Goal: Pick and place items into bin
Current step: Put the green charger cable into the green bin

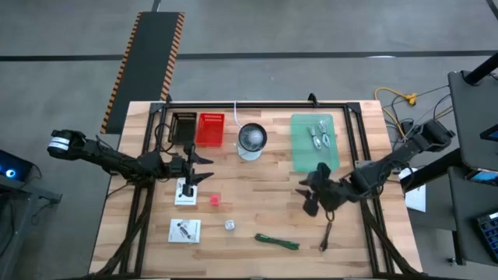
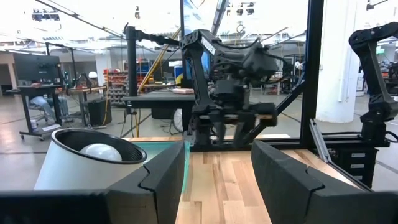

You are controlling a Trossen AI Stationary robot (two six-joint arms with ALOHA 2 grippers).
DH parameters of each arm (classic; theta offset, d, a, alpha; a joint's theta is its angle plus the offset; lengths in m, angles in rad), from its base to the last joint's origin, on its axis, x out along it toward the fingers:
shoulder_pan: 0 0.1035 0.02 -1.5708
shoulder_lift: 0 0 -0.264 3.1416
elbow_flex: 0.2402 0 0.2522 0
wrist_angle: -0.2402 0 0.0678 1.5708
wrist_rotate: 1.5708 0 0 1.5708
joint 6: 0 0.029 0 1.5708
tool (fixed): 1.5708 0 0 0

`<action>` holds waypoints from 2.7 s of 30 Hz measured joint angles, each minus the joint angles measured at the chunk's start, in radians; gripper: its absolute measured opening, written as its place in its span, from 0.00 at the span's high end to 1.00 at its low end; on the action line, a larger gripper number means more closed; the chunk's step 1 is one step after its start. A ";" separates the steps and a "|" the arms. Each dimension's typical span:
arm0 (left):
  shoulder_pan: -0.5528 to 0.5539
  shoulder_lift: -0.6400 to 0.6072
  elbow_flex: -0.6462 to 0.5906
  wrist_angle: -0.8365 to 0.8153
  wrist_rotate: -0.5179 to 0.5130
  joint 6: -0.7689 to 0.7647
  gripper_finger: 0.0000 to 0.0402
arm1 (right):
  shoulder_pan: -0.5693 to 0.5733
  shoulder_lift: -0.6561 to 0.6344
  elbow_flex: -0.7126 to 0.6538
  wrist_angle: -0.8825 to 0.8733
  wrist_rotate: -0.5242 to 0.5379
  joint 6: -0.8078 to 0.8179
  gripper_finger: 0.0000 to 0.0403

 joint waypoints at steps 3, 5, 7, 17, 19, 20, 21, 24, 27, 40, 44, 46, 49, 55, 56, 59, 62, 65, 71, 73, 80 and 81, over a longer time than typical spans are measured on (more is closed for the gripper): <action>0.000 0.000 0.000 0.000 0.000 0.000 0.57 | 0.051 0.005 0.004 0.027 0.000 0.002 0.67; 0.000 0.000 0.000 0.000 0.000 0.000 0.57 | 0.080 0.013 0.009 0.057 0.000 0.000 0.67; 0.000 0.000 0.000 0.000 0.000 0.000 0.57 | 0.107 0.019 0.011 0.093 0.000 -0.005 0.67; 0.000 0.000 0.000 0.000 0.000 0.000 0.57 | 0.183 0.162 0.063 0.197 -0.004 -0.010 0.67; 0.000 0.000 0.000 0.000 0.000 0.000 0.57 | 0.186 0.208 0.090 0.195 -0.007 -0.021 0.67; 0.000 0.000 0.000 0.000 0.000 0.000 0.57 | 0.186 0.235 0.108 0.196 -0.016 -0.028 0.67; 0.000 0.000 0.000 0.000 0.000 0.000 0.57 | 0.186 0.258 0.124 0.198 -0.030 -0.036 0.67; 0.000 0.000 0.000 -0.001 0.000 0.000 0.57 | 0.186 0.329 0.178 0.196 -0.087 -0.081 0.67; 0.000 0.000 0.000 0.000 0.000 0.000 0.57 | 0.186 0.396 0.232 0.192 -0.139 -0.138 0.68; 0.000 0.000 0.000 0.000 0.000 -0.003 0.57 | 0.185 0.576 0.482 0.067 -0.164 -0.303 0.67; 0.000 0.000 0.000 0.000 0.000 -0.004 0.57 | 0.182 0.614 0.504 0.027 -0.161 -0.303 0.66; 0.000 0.000 0.000 0.000 0.000 -0.004 0.57 | 0.179 0.628 0.503 0.019 -0.161 -0.303 0.63; 0.000 0.000 0.000 0.000 0.000 -0.004 0.57 | 0.172 0.637 0.501 -0.015 -0.161 -0.294 0.58; 0.000 0.000 -0.001 0.000 0.000 -0.004 0.57 | 0.156 0.628 0.500 -0.035 -0.161 -0.245 0.48; 0.000 0.000 -0.001 0.000 0.000 -0.004 0.57 | 0.155 0.627 0.500 -0.035 -0.161 -0.242 0.46; 0.000 0.000 -0.001 0.000 0.000 -0.004 0.57 | 0.155 0.640 0.500 -0.029 -0.160 -0.241 0.44; 0.000 0.000 -0.001 0.000 0.000 -0.004 0.57 | 0.154 0.662 0.499 -0.032 -0.183 -0.239 0.44; 0.000 0.000 -0.001 0.000 0.000 -0.004 0.57 | 0.145 0.666 0.499 -0.032 -0.258 -0.237 0.45; 0.000 0.000 -0.001 0.000 0.000 -0.004 0.57 | 0.138 0.666 0.499 -0.032 -0.303 -0.219 0.45; 0.000 0.000 -0.001 0.000 0.000 -0.004 0.57 | 0.139 0.665 0.499 -0.032 -0.337 -0.219 0.46; 0.000 0.000 -0.001 0.000 0.000 -0.004 0.57 | 0.139 0.665 0.499 -0.032 -0.502 -0.218 0.46; 0.000 0.000 -0.001 0.000 0.000 -0.004 0.57 | 0.139 0.665 0.499 -0.034 -0.502 -0.219 0.46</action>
